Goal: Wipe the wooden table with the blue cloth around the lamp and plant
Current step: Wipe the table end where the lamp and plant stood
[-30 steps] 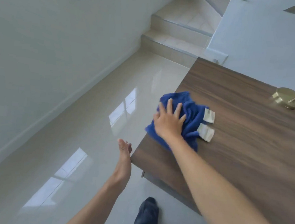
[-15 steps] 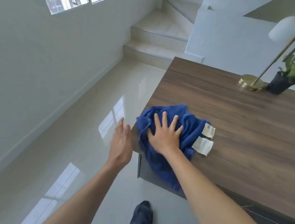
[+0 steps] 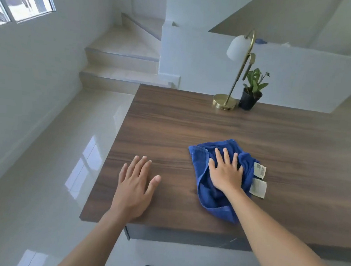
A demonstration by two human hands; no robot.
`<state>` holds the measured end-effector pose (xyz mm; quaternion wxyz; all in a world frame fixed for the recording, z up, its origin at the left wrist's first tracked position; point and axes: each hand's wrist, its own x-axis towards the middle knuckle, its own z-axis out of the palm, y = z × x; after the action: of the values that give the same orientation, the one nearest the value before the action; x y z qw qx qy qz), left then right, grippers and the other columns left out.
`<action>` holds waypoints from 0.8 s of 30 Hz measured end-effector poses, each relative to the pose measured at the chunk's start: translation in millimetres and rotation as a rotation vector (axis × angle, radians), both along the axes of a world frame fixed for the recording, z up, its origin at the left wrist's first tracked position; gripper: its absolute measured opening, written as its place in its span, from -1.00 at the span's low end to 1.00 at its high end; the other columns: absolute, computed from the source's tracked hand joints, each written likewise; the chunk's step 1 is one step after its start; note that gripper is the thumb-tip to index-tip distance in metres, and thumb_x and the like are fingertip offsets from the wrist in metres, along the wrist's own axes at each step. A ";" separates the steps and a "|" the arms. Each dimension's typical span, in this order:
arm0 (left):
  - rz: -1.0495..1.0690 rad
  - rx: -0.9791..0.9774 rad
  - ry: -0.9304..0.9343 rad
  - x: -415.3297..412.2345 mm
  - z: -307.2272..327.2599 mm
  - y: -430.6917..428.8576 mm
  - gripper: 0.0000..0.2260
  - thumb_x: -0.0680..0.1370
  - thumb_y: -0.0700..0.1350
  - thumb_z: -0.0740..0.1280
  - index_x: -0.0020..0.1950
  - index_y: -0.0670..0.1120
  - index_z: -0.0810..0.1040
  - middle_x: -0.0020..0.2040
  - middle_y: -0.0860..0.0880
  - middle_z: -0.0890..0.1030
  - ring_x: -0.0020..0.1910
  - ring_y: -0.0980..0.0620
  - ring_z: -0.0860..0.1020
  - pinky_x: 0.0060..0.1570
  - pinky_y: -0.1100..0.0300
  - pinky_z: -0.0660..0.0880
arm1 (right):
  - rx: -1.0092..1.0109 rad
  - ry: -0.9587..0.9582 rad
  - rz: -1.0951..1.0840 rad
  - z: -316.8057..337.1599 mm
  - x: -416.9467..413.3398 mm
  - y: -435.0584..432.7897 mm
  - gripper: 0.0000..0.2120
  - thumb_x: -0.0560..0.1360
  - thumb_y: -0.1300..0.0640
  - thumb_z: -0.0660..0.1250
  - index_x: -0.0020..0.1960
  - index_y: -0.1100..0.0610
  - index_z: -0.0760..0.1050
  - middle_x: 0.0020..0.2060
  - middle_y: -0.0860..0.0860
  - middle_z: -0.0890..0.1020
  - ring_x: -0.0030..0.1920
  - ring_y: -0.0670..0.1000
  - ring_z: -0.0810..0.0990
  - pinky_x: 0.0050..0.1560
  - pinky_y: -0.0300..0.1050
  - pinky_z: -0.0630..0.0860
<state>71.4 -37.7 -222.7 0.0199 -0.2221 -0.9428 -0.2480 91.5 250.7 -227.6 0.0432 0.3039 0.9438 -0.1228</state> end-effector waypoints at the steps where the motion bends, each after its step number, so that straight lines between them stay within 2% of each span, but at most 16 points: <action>1: -0.022 0.005 0.004 -3.7 1.5 12.1 -0.30 0.55 0.34 -0.24 0.55 0.00 0.19 0.58 0.08 0.11 0.56 0.16 -0.14 0.51 0.10 -0.23 | -0.021 0.003 -0.082 1.4 -10.1 4.3 -0.45 0.62 -0.21 -0.15 0.58 -0.12 -0.10 0.59 -0.07 -0.11 0.57 0.14 -0.21 0.50 0.24 -0.09; 4: -0.097 0.045 0.004 -14.1 10.7 52.6 -0.26 0.53 0.37 -0.29 0.54 -0.01 0.20 0.57 0.07 0.13 0.56 0.14 -0.10 0.50 0.15 -0.23 | -0.093 -0.014 -0.288 10.0 -40.9 8.9 -0.43 0.63 -0.19 -0.18 0.59 -0.05 -0.14 0.59 0.00 -0.14 0.55 0.21 -0.25 0.48 0.30 -0.14; 6: -0.169 0.068 0.008 -21.9 16.7 78.3 -0.25 0.53 0.37 -0.29 0.53 -0.01 0.21 0.57 0.08 0.13 0.56 0.14 -0.08 0.50 0.16 -0.21 | -0.168 -0.041 -0.330 16.4 -54.1 12.8 -0.41 0.62 -0.22 -0.20 0.59 -0.02 -0.15 0.59 0.03 -0.17 0.55 0.22 -0.27 0.46 0.31 -0.16; 10: -0.316 0.067 0.022 -40.7 22.5 127.8 -0.35 0.55 0.28 -0.23 0.51 0.03 0.25 0.57 0.13 0.13 0.56 0.13 -0.07 0.49 0.14 -0.12 | -0.288 0.034 -0.177 25.9 -51.5 63.9 -0.45 0.62 -0.22 -0.16 0.58 -0.09 0.04 0.59 -0.03 -0.09 0.57 0.08 -0.22 0.49 0.22 -0.23; 13: -0.465 0.006 0.036 -42.5 18.5 165.7 -0.41 0.59 0.22 -0.14 0.52 0.00 0.26 0.57 0.11 0.14 0.57 0.08 -0.05 0.51 0.11 -0.10 | -0.138 -0.038 -0.044 18.7 -16.5 111.9 -0.50 0.64 -0.21 -0.13 0.57 -0.18 0.00 0.58 -0.11 -0.10 0.57 0.01 -0.20 0.52 0.16 -0.25; 15: -0.580 -0.041 0.083 -36.4 14.3 189.2 -0.46 0.62 0.19 -0.04 0.50 -0.05 0.32 0.55 0.05 0.22 0.57 0.02 0.01 0.51 0.07 -0.08 | -0.049 -0.050 -0.057 10.5 13.2 127.3 -0.48 0.63 -0.23 -0.14 0.57 -0.20 -0.07 0.58 -0.14 -0.13 0.57 -0.03 -0.21 0.53 0.13 -0.26; 17: -0.702 -0.114 0.121 -30.1 7.2 213.5 -0.46 0.63 0.18 -0.01 0.53 -0.06 0.26 0.57 0.00 0.18 0.57 -0.01 -0.03 0.54 0.02 -0.14 | 0.004 -0.033 -0.079 5.9 35.7 138.2 -0.48 0.63 -0.22 -0.15 0.57 -0.19 -0.09 0.58 -0.13 -0.13 0.57 -0.06 -0.20 0.54 0.10 -0.24; 20: -0.821 -0.168 0.082 -22.3 -2.1 244.3 -0.44 0.64 0.19 -0.04 0.58 -0.04 0.07 0.61 -0.05 -0.02 0.58 -0.03 -0.16 0.50 0.04 -0.26 | 0.030 -0.058 -0.097 5.4 60.2 160.8 -0.48 0.63 -0.21 -0.14 0.57 -0.19 -0.11 0.58 -0.15 -0.13 0.56 -0.09 -0.20 0.54 0.07 -0.24; 24: -0.900 -0.250 0.092 -15.5 -3.5 278.9 -0.38 0.58 0.21 -0.20 0.59 -0.05 0.02 0.61 -0.06 -0.05 0.58 -0.05 -0.14 0.53 -0.02 -0.19 | 0.040 -0.088 -0.201 5.2 96.1 192.2 -0.48 0.64 -0.20 -0.14 0.57 -0.19 -0.12 0.58 -0.15 -0.13 0.56 -0.08 -0.20 0.54 0.07 -0.24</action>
<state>55.9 241.2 -226.2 -0.0750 -0.6204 -0.7734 -0.1065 187.6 443.0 -222.4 0.0663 0.4029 0.9080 -0.0943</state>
